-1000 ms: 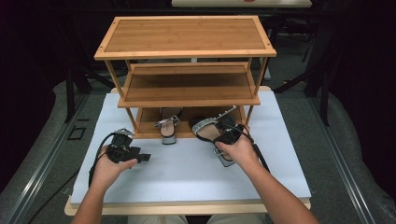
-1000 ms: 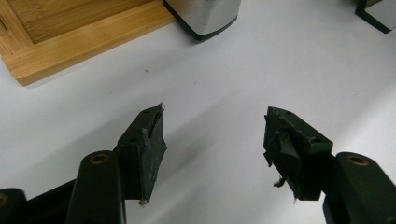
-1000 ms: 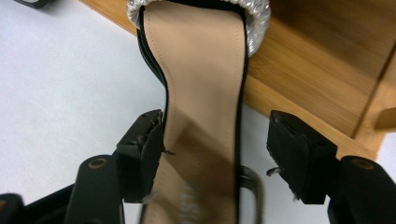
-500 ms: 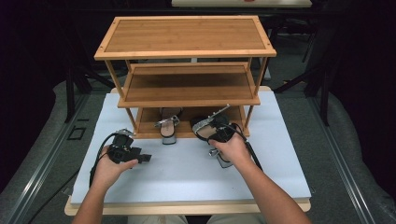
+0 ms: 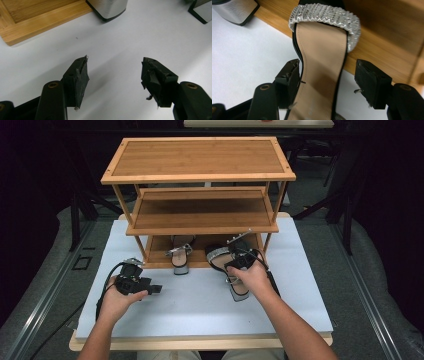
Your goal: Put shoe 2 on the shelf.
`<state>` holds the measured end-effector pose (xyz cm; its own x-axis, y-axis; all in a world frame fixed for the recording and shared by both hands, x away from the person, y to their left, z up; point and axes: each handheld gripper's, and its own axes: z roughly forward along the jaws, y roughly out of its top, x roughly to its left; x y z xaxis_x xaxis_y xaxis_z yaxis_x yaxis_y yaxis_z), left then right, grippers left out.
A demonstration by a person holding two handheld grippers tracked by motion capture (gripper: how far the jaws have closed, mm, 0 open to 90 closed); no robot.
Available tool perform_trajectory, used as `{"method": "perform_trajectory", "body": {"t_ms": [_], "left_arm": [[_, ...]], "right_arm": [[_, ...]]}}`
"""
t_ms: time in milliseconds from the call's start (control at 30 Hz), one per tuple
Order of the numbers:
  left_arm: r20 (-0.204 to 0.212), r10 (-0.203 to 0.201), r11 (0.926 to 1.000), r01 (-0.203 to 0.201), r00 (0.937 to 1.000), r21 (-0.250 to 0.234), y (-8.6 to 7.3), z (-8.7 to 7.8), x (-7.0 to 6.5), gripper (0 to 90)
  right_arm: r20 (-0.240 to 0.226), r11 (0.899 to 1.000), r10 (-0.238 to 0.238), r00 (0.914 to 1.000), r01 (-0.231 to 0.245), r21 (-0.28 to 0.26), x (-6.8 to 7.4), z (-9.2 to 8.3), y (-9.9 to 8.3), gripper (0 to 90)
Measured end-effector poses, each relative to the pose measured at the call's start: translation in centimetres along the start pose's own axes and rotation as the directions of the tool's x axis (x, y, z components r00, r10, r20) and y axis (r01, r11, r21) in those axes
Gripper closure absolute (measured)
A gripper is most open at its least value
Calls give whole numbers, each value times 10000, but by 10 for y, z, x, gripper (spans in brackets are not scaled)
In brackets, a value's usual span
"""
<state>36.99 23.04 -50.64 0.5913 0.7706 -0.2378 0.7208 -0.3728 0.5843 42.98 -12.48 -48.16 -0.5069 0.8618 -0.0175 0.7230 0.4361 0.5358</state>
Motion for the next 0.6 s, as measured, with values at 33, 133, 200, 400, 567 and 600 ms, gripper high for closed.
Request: {"method": "perform_trajectory", "body": {"t_ms": [33,133,200,400,567,600], "left_arm": [[-2,8,10000,-8,10000,7,0,0,0,382],[29,-33,9999,33,10000,128,-1,3,2,382],[41,-19,9998,18,10000,189,-2,4,3,381],[41,-62,9999,62,10000,107,-3,1,4,381],[15,-99,9999,99,9999,74,-3,2,3,381],[22,-99,9999,99,9999,74,-2,2,2,382]], "right_arm": [[-75,10000,-42,10000,42,48,0,4,1,360],[74,9999,-8,10000,8,103,1,10,5,361],[-59,10000,94,9999,-94,-14,1,12,6,378],[-403,9997,-3,9992,-8,-261,4,2,3,377],[-503,9962,-566,9971,530,-691,10,-31,-10,377],[-534,9953,-673,9963,633,-730,11,-36,-13,377]]}}
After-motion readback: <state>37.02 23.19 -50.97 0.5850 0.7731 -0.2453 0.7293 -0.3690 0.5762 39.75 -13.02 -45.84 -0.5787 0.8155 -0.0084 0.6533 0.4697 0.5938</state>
